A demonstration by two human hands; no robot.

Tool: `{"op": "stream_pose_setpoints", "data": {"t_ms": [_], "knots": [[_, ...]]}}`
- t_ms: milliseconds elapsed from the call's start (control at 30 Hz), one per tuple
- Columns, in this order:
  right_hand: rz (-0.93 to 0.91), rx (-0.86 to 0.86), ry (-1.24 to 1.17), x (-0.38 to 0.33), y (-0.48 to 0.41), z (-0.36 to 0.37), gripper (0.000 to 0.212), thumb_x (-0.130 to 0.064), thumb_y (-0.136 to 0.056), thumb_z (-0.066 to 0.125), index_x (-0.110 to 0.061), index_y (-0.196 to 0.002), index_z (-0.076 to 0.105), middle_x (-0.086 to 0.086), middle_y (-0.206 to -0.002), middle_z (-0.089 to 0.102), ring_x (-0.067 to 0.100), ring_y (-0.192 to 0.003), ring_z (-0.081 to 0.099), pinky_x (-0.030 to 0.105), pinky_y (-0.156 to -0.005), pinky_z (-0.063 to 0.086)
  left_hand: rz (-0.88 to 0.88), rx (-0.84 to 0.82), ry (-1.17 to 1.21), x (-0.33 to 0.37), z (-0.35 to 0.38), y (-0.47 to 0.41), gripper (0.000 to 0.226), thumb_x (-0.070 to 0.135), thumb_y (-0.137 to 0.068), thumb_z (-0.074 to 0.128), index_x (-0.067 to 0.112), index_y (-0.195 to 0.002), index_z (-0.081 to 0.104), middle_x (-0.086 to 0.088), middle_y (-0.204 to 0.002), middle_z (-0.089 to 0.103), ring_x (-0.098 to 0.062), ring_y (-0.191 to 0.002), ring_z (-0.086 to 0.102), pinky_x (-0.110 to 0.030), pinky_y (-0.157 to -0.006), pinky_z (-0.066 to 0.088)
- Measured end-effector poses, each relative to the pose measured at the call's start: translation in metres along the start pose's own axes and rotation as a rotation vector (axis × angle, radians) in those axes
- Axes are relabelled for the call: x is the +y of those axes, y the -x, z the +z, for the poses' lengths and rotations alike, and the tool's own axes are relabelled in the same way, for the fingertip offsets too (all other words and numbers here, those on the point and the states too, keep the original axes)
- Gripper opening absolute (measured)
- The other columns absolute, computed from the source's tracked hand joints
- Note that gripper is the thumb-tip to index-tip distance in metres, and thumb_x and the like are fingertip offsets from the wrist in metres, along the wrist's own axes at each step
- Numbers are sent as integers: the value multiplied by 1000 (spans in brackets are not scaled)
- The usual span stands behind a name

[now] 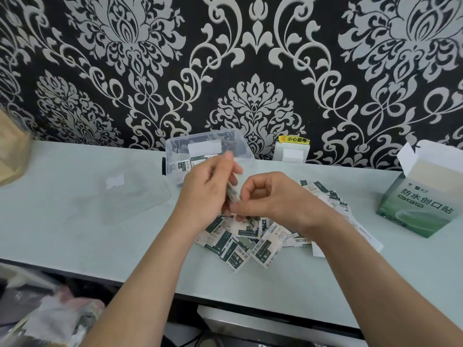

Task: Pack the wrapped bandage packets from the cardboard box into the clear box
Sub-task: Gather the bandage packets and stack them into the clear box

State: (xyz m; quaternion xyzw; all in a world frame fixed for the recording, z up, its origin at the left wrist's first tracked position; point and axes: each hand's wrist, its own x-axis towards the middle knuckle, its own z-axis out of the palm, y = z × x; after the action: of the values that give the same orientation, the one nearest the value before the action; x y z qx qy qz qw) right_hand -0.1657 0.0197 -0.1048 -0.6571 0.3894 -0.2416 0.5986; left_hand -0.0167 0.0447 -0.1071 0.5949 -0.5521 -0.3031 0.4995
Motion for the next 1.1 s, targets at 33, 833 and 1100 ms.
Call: {"op": "stream_pose_setpoints", "data": {"t_ms": [33,833,1100], "knots": [[11,31,8,-1,-1,0,20,-8,-78,78,-11,-72,59,21,-80,72,30,-76,65,35,-72,52,-36,1,43,0,-6,0,37,40,-101,40,16,-93,66,-1,-81,63,-8,-50,56,-23,-43,46],[233,18,-234,9,-10,-2,11,-6,-93,57,-11,-90,48,20,-92,74,28,-81,72,29,-67,58,143,256,-784,-17,-35,10,16,13,-89,60,20,-96,72,-7,-80,72,-33,-72,64,-36,-70,52],[127,166,-421,10,-16,11,8,-19,-95,51,-11,-96,54,7,-70,44,13,-56,33,26,-55,24,-274,210,641,5,-14,11,25,-8,-86,62,12,-100,65,-8,-91,76,-20,-83,73,-25,-65,58]]}}
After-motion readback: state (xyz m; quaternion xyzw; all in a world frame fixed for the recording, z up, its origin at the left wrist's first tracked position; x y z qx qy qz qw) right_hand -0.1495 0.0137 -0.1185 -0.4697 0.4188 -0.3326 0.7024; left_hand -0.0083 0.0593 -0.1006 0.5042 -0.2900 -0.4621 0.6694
